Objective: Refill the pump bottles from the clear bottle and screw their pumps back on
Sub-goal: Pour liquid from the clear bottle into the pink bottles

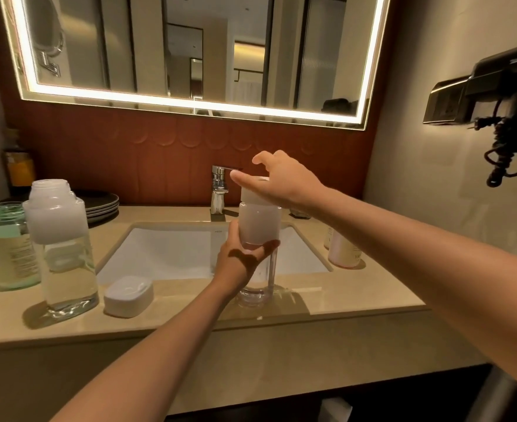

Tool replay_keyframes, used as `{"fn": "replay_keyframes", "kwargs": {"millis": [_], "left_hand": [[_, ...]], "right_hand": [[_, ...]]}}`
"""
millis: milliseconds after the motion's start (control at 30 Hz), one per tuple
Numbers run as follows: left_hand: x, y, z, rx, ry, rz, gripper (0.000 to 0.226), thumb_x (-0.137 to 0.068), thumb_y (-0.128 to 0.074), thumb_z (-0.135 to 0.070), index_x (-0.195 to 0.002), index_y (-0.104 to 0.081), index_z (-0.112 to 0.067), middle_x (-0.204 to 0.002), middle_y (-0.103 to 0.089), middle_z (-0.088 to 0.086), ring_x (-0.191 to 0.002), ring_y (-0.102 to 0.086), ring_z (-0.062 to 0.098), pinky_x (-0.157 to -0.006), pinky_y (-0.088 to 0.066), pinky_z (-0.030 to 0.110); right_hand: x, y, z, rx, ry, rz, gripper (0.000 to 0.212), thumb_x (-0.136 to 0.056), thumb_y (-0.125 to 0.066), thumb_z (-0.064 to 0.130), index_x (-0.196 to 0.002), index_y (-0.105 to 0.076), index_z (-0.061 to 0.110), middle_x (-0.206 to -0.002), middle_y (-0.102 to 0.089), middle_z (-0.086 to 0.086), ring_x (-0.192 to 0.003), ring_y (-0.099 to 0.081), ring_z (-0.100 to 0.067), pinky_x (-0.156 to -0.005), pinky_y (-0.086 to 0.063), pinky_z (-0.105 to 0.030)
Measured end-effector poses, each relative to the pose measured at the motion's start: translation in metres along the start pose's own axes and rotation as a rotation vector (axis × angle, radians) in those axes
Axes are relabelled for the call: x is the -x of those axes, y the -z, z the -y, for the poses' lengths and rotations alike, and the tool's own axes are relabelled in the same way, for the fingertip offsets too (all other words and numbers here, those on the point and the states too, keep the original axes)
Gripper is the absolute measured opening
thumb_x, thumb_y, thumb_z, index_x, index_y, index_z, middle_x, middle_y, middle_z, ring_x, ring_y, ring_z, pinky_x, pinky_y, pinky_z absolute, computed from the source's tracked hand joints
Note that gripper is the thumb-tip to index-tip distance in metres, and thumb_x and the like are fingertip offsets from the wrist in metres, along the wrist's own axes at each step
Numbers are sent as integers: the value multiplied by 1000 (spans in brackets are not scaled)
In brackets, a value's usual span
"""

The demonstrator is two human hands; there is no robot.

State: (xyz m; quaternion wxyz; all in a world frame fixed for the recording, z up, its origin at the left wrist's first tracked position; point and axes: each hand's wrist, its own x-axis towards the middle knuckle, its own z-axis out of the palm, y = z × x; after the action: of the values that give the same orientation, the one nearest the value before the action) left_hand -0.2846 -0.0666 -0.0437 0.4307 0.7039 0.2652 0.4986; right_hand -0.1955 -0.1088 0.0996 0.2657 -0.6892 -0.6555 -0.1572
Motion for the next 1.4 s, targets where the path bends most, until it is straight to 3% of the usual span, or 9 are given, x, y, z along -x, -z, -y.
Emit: {"fn": "replay_keyframes", "kwargs": {"millis": [133,267,433,567,833,933,1067,1233,1400], "left_hand": [[1,2,-1,-27,1,5,88,-58,-67,-61,-130,-33,-25,-116,-52,-1,-106,-54,20,-86,-53,45],[3,2,-5,-71,-12,18,83,-62,-65,-60,-129,-34,-21,-118,-52,2,-103,-54,19,-85,-54,44],[-1,0,-5,-54,21,-7,74,-72,-71,-44,-131,-31,-22,-115,-49,-1,-106,-52,23,-90,-51,48],[1,2,-6,-65,15,15,81,-66,-70,-53,-131,-31,-25,-118,-50,0,-108,-52,23,-89,-52,47],[1,2,-6,-74,28,30,83,-64,-67,-57,-130,-31,-22,-116,-49,-2,-106,-54,22,-89,-51,45],[-3,0,-5,-44,55,4,76,-71,-73,-43,-131,-31,-24,-114,-48,-3,-108,-52,24,-91,-50,47],[1,3,-3,-39,26,12,82,-64,-72,-54,-131,-31,-29,-112,-49,-7,-106,-51,20,-89,-51,44],[3,3,-7,-79,1,38,90,-58,-64,-65,-132,-31,-25,-120,-51,-1,-106,-53,19,-89,-52,45],[1,3,-5,-47,20,27,79,-66,-71,-51,-129,-31,-26,-115,-51,-3,-106,-53,21,-91,-50,48]], "right_hand": [[7,-10,-5,359,128,-64,66,-87,-26,68,-122,-54,21,-106,-51,-4,-89,-47,-16,-64,-41,-26],[9,-10,-6,126,140,10,50,-92,-32,52,-130,-47,23,-121,-51,-8,-100,-49,-20,-71,-40,-28],[5,-4,1,200,61,26,81,-80,-21,77,-141,-33,25,-138,-44,-12,-117,-50,-30,-78,-45,-36],[4,-2,2,381,17,18,79,-82,-19,76,-125,-51,18,-116,-53,-10,-86,-53,-21,-59,-41,-27],[3,8,4,96,106,207,65,-92,-23,61,-145,-28,23,-146,-36,-13,-129,-40,-33,-99,-38,-46],[-3,7,11,217,61,121,84,-81,-19,76,-143,-30,22,-140,-44,-11,-120,-50,-31,-76,-48,-35],[-4,6,10,326,40,100,72,-87,-25,69,-117,-57,11,-87,-56,-3,-75,-54,-15,-53,-37,-21],[0,15,4,48,139,276,46,-97,-30,43,-130,-46,16,-127,-46,-13,-101,-43,-18,-82,-38,-30],[-6,13,8,205,68,208,79,-84,-23,73,-141,-35,20,-142,-41,-11,-122,-48,-31,-82,-46,-36]]}}
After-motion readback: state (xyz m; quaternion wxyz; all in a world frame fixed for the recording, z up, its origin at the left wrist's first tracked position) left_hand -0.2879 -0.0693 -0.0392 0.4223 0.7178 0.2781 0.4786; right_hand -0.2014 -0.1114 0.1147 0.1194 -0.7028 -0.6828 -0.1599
